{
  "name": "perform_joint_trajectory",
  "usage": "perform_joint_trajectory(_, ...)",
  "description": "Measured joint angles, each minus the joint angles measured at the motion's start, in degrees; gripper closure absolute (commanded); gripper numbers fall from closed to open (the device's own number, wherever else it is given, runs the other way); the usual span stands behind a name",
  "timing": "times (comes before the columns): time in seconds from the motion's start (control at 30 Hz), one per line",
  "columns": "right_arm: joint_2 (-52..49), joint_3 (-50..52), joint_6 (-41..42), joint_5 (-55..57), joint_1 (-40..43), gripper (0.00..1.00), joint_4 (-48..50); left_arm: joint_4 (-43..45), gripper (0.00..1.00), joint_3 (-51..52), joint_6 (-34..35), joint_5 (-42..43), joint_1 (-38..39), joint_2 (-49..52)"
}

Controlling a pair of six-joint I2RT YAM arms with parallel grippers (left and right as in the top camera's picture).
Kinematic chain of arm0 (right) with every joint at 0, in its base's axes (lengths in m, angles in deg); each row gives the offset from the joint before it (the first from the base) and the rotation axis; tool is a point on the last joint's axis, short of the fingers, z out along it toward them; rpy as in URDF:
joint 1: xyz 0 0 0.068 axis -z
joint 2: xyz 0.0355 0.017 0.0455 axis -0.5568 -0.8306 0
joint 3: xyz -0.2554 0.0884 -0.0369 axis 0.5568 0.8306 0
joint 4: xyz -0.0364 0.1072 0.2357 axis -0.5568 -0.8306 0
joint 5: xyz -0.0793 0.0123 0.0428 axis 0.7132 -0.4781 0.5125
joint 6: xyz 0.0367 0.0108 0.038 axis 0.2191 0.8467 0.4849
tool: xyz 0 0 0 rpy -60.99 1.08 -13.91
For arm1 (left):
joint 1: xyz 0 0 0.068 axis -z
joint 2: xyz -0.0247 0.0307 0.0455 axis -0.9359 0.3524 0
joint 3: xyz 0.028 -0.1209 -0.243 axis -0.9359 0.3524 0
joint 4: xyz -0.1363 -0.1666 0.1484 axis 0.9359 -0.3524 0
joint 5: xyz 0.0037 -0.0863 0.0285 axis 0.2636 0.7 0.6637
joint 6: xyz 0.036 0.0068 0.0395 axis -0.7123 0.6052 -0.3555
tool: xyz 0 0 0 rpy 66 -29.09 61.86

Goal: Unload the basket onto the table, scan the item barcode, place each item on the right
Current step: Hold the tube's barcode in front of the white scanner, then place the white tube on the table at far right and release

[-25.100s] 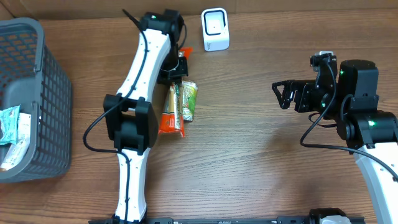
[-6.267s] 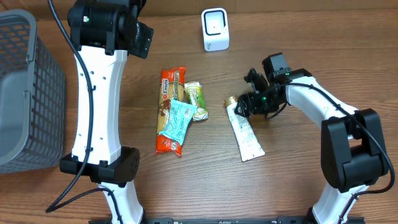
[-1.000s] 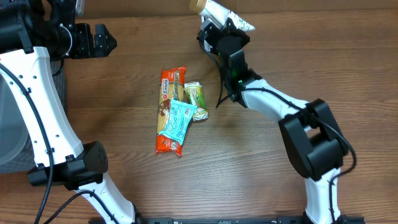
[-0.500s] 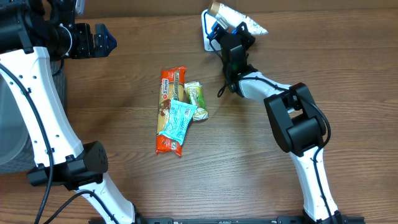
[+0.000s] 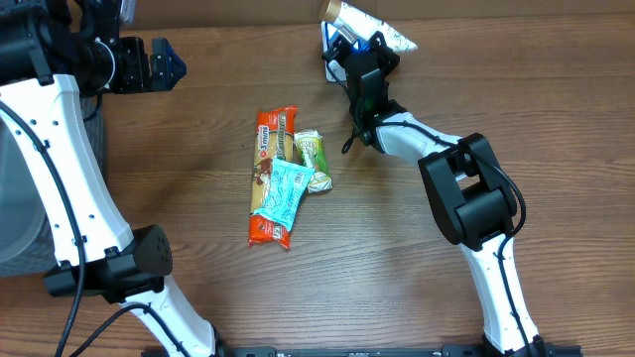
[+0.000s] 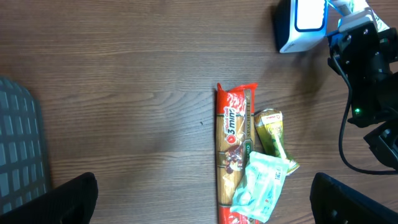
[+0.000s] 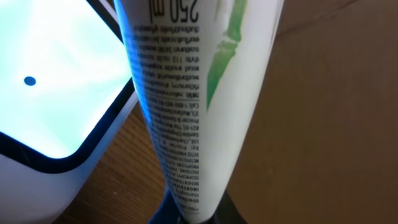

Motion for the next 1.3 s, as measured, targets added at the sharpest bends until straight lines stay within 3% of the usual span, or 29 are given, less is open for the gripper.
perform_joint_trajectory(0.33, 0.0, 0.0, 2.5, 7.3, -1.1, 0.97, -1.1, 0.0, 0.0, 0.0, 0.0, 0.0, 0.0, 0.0)
perform_joint_trajectory(0.5, 4.8, -0.1, 9.9, 7.9, -2.3, 0.96, -19.4, 0.0, 0.0, 0.0, 0.0, 0.0, 0.0, 0.0)
perform_joint_trajectory(0.63, 14.3, 0.1, 23.2, 1.9, -2.4, 0.97, -40.1, 0.0, 0.0, 0.0, 0.0, 0.2, 0.0, 0.0)
perform_joint_trajectory(0.77, 27.2, -0.3, 43.9, -9.4, 0.7, 0.96, -58.4, 0.0, 0.01, 0.0, 0.0, 0.2, 0.0, 0.0)
perform_joint_trajectory(0.9, 36.7, -1.9, 63.5, -25.5, 11.3, 0.96, -71.4, 0.0, 0.0, 0.0, 0.0, 0.2, 0.0, 0.0)
perform_joint_trajectory(1.1, 36.4, 4.4, 84.1, -39.9, 30.2, 0.96, -75.6, 0.0, 0.0, 0.0, 0.0, 0.2, 0.0, 0.0)
perform_joint_trajectory(1.3, 33.9, 19.5, 101.2, -43.5, 37.8, 0.96, -73.8, 0.0, 0.0, 0.0, 0.0, 0.2, 0.0, 0.0)
